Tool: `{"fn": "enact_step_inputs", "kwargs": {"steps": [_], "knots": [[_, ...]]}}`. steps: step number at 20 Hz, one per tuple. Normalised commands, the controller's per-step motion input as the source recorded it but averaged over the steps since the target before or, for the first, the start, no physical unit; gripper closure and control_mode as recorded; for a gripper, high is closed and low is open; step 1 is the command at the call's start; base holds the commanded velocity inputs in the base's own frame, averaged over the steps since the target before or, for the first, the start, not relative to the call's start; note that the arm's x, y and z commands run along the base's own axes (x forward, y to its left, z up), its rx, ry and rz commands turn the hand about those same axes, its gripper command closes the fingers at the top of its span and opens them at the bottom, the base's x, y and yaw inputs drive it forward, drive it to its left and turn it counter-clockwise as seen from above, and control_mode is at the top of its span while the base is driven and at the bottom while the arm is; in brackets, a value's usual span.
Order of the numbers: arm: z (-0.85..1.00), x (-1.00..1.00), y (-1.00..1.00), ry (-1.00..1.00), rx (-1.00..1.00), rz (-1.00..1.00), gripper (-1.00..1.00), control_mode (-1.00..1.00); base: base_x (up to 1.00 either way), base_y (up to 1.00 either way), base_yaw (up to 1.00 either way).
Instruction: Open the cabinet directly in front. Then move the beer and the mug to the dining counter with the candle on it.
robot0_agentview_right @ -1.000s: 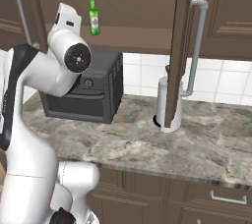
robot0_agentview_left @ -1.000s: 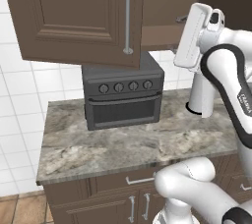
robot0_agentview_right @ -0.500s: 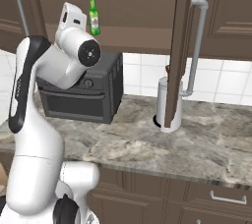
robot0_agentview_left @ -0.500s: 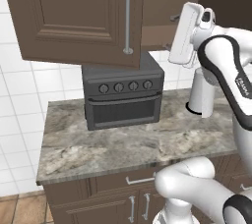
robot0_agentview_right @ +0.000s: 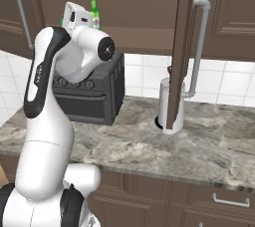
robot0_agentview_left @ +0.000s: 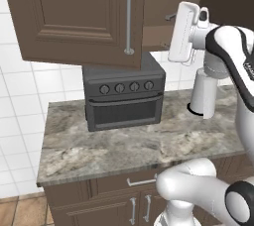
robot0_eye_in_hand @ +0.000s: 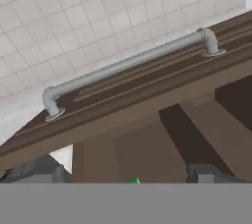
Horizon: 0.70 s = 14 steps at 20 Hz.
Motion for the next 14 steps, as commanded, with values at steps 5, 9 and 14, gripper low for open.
{"fn": "enact_step_inputs", "kwargs": {"steps": [5, 9, 14], "knots": [[-0.02, 0.48, 0.08, 0.00, 0.00, 0.00, -1.00, -1.00, 0.00, 0.00, 0.00], [-0.03, 0.35, 0.14, 0.00, 0.00, 0.00, -1.00, -1.00, 0.00, 0.00, 0.00], [-0.05, 0.12, 0.41, -0.01, 0.00, 0.01, -1.00, -1.00, 0.00, 0.00, 0.00]]}}
